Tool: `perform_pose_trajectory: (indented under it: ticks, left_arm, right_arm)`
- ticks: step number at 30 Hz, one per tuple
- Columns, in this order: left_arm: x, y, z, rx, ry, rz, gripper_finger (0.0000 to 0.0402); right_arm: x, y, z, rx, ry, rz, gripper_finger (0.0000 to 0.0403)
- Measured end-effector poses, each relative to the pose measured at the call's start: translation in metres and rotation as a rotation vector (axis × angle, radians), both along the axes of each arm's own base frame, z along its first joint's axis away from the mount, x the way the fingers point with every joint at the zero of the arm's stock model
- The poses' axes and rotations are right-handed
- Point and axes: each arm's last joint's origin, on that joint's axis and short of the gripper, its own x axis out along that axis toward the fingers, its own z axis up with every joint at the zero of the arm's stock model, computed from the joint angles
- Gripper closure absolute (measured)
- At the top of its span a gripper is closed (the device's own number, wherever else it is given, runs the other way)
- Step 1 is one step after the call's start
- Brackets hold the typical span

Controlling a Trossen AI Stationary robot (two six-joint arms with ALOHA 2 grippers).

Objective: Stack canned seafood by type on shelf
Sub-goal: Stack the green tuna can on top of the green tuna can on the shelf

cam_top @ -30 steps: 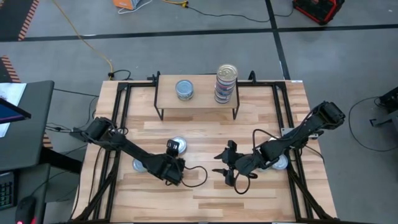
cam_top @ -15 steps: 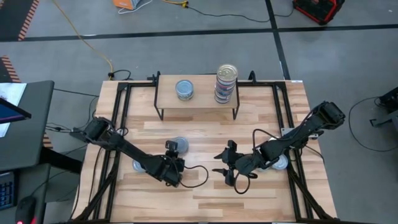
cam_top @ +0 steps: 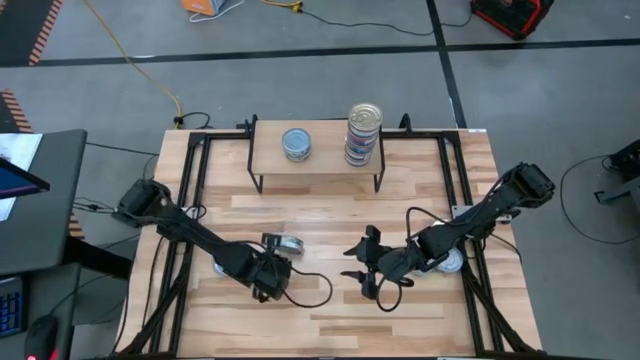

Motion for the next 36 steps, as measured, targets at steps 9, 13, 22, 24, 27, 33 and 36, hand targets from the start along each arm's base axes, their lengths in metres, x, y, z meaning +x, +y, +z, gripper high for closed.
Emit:
perform_pose_trajectory:
  ticks: [9, 13, 22, 24, 27, 33, 36]
  left_arm:
    - [0.000, 0.011, 0.052, -0.156, -0.269, 0.069, 0.0279]
    - [0.011, 0.028, 0.049, -0.131, -0.271, 0.092, 0.0176]
    - [0.033, 0.066, 0.028, -0.135, -0.163, 0.081, 0.0052]
    - [0.031, 0.072, 0.026, -0.120, -0.123, 0.077, 0.0050]
    - [0.028, 0.079, 0.024, -0.124, -0.060, 0.076, 0.0056]
    - [0.023, 0.083, 0.020, -0.168, 0.040, 0.024, 0.0097]
    - [0.022, 0.082, 0.020, -0.179, 0.057, -0.010, 0.0143]
  right_arm:
    - [0.000, -0.003, -0.001, -0.008, 0.014, -0.009, 0.0126]
    - [-0.004, -0.006, -0.007, -0.073, 0.079, -0.039, 0.0126]
    - [-0.015, -0.014, -0.034, -0.083, 0.119, -0.064, 0.0126]
    - [-0.016, -0.015, -0.037, -0.079, 0.124, -0.073, 0.0126]
    - [-0.015, -0.016, -0.037, -0.074, 0.122, -0.079, 0.0126]
    - [-0.014, -0.016, -0.036, -0.068, 0.101, -0.075, 0.0126]
    - [-0.013, -0.016, -0.035, -0.064, 0.094, -0.075, 0.0126]
